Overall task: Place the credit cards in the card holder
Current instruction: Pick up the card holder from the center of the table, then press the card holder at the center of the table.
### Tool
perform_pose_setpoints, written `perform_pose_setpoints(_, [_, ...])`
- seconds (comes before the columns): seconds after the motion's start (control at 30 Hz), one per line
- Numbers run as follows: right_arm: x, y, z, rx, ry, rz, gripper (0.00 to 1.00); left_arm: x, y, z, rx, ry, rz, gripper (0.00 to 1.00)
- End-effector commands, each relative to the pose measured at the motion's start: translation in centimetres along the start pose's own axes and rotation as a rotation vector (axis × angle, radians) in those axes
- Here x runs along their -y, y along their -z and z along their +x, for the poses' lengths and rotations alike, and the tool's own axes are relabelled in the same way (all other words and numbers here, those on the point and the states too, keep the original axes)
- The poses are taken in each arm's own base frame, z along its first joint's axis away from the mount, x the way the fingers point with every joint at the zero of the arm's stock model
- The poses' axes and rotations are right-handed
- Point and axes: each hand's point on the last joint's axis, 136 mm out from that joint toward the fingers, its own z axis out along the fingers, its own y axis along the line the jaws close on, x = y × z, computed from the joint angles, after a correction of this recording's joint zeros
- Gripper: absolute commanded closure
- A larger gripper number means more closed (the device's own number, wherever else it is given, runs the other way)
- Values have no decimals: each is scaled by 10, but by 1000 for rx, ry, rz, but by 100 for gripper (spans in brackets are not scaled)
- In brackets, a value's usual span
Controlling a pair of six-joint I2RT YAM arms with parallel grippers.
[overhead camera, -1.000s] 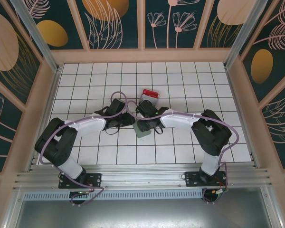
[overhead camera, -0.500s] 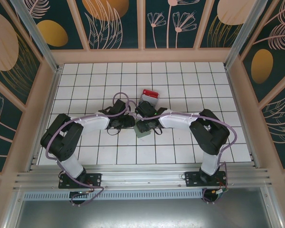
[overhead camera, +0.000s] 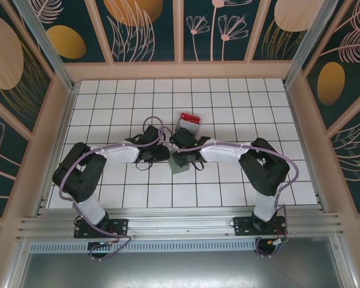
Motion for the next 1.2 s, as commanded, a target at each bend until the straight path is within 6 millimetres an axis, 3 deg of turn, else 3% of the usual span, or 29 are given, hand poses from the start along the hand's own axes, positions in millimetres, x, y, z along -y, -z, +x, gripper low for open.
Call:
perform_pose_setpoints(0.0, [3, -2, 14, -27, -4, 13, 81, -6, -16, 17, -53, -13, -14, 57])
perform_pose_setpoints(0.13, [-6, 19, -4, 64, -81, -125, 85, -7, -17, 16, -51, -17, -17, 57])
perform_pose_setpoints(0.3, [2, 48, -18, 184, -226, -305, 89, -6, -14, 13, -36, -21, -18, 58])
perform_pose_setpoints(0.53, [0, 79, -26, 262, -301, -510, 94, 17, 0, -6, 39, -24, 68, 60])
perform_pose_setpoints(0.67, [-1, 82, -25, 272, -312, -535, 96, 31, 12, -17, 77, -18, 123, 59])
perform_pose_setpoints(0.93, [39, 66, -10, 246, -299, -259, 100, 41, 55, -35, 197, 37, 181, 53])
perform_pose_setpoints(1.07, [34, 52, 0, 210, -279, -235, 100, 50, 65, -41, 227, 61, 236, 54])
perform_pose_setpoints(1.17, [28, 42, 4, 196, -285, -248, 100, 63, 58, -33, 182, 76, 316, 56])
